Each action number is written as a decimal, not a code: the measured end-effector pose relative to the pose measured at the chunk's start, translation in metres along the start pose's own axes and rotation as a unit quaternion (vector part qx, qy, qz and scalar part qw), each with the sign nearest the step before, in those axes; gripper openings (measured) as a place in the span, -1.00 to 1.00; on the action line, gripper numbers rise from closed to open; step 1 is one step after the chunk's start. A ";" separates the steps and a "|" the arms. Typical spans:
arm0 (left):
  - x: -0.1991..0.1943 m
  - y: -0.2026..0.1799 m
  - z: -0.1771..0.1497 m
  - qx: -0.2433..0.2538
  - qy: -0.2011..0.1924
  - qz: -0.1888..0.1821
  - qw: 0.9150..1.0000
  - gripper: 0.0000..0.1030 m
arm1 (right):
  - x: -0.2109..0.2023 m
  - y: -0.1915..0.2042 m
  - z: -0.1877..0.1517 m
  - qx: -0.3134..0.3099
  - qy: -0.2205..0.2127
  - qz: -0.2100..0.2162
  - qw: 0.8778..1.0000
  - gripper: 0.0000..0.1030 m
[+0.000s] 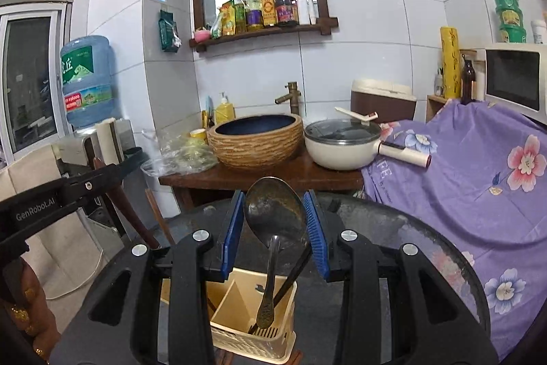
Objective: Organize utensils
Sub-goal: 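Lower both spoons into the cream basket and open both tools, then withdraw both tools from the basket back over the remaining chopsticks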
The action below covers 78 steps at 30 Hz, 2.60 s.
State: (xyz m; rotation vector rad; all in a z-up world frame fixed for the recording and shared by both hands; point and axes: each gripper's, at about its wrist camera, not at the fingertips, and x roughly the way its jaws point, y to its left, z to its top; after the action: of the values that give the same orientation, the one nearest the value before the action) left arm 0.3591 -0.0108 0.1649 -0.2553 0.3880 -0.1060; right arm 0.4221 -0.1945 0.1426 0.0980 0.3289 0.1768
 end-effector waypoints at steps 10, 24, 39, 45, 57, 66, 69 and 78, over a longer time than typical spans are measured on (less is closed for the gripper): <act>0.016 0.006 -0.033 0.019 0.025 0.003 1.000 -0.72 | 0.008 0.004 -0.043 -0.021 0.019 0.002 1.000 -0.29; 0.034 0.021 -0.068 0.030 0.070 0.007 0.997 -0.72 | 0.014 0.011 -0.080 -0.053 0.040 0.006 0.998 -0.29; 0.021 0.028 -0.073 0.025 0.069 -0.011 0.997 -0.51 | -0.006 0.000 -0.089 -0.048 0.016 0.014 0.999 0.14; -0.006 0.035 -0.089 0.023 0.064 -0.011 0.998 0.09 | -0.037 -0.014 -0.102 -0.033 0.009 0.017 0.999 0.29; -0.024 0.046 -0.162 0.058 0.130 0.019 0.990 0.19 | -0.020 -0.044 -0.174 0.012 0.202 0.013 0.979 0.28; -0.009 0.050 -0.204 0.096 0.194 0.024 0.976 0.18 | 0.001 -0.031 -0.201 0.002 0.257 0.011 0.966 0.28; -0.004 0.041 -0.211 0.125 0.200 0.026 0.971 0.18 | 0.011 -0.025 -0.202 -0.017 0.260 -0.006 0.965 0.28; 0.010 0.033 -0.231 0.167 0.226 0.036 0.959 0.17 | 0.027 -0.020 -0.204 -0.089 0.269 -0.049 0.958 0.28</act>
State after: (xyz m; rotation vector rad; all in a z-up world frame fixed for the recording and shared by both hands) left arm 0.2807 -0.0322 -0.0537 0.1237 0.8242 -0.1564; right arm 0.3830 -0.1950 -0.0603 -0.1498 0.8583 0.1309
